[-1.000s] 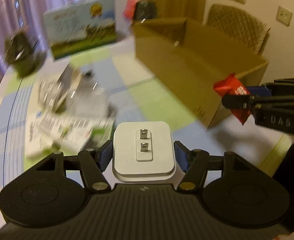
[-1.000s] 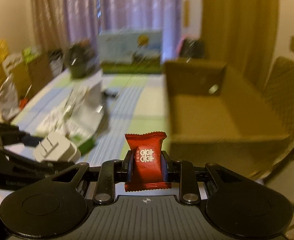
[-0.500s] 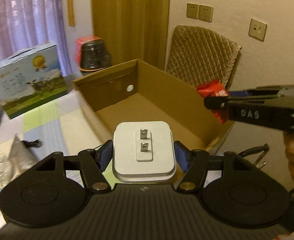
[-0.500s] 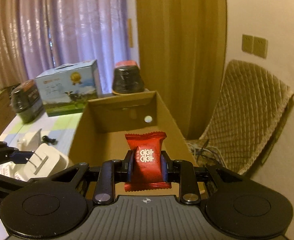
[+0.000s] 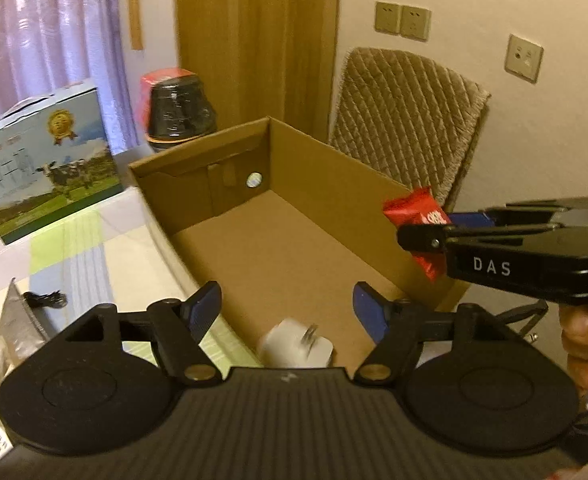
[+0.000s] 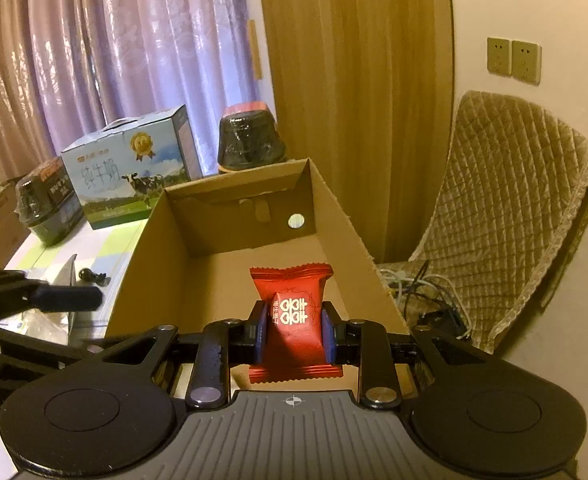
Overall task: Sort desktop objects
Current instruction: 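Carry both items to the cardboard box and release them inside, then return both tools to the medicine boxes on the table, then grasp the white ointment box with the right tool while the left tool grasps the tablet box, then lift both medicine boxes and carry them over the cardboard box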
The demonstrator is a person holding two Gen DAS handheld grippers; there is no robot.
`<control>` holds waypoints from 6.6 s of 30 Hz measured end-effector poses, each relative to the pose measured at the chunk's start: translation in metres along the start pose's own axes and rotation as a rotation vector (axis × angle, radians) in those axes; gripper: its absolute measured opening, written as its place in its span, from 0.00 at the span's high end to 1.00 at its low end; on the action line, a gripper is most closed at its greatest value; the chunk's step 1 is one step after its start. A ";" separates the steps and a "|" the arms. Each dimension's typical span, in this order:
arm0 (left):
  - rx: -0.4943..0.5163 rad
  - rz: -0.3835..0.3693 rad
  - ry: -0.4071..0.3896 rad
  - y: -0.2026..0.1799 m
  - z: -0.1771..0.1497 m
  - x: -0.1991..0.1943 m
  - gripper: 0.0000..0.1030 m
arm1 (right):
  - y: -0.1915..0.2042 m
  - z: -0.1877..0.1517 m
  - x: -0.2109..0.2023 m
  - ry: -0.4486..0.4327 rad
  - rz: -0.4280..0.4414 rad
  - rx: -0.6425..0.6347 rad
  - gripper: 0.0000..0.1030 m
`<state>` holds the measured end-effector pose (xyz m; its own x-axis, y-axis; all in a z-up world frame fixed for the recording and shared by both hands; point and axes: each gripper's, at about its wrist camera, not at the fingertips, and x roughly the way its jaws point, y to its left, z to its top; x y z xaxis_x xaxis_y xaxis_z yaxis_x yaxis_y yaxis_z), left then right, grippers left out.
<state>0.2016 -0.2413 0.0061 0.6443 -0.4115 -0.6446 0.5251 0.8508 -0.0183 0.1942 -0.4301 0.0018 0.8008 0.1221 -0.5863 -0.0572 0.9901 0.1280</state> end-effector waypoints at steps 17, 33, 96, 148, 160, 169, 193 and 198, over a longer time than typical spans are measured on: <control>-0.109 0.107 -0.009 0.043 -0.045 -0.057 0.32 | 0.015 0.001 -0.002 -0.039 0.029 0.028 0.38; -0.205 0.201 0.028 0.071 -0.114 -0.133 0.19 | 0.060 -0.055 -0.080 -0.040 0.078 0.058 0.25; -0.405 0.436 0.078 0.280 -0.174 -0.134 0.02 | 0.327 -0.103 0.108 0.249 0.453 -0.567 0.52; -0.332 0.317 0.258 0.141 -0.221 -0.132 0.33 | 0.230 -0.142 0.006 0.271 0.207 -0.357 0.66; -0.274 0.357 0.244 0.112 -0.229 -0.119 0.25 | 0.191 -0.167 -0.004 0.304 0.184 -0.304 0.61; -0.283 0.358 0.246 0.128 -0.221 -0.101 0.25 | 0.191 -0.167 0.014 0.315 0.196 -0.291 0.59; -0.269 0.335 0.247 0.120 -0.212 -0.110 0.34 | 0.192 -0.158 0.007 0.274 0.169 -0.280 0.66; -0.267 0.324 0.222 0.112 -0.201 -0.121 0.34 | 0.188 -0.147 -0.008 0.239 0.171 -0.263 0.66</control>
<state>0.0708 -0.0309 -0.0715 0.6021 -0.0558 -0.7965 0.1367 0.9900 0.0340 0.0892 -0.2345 -0.0866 0.6069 0.2686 -0.7481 -0.3537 0.9341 0.0485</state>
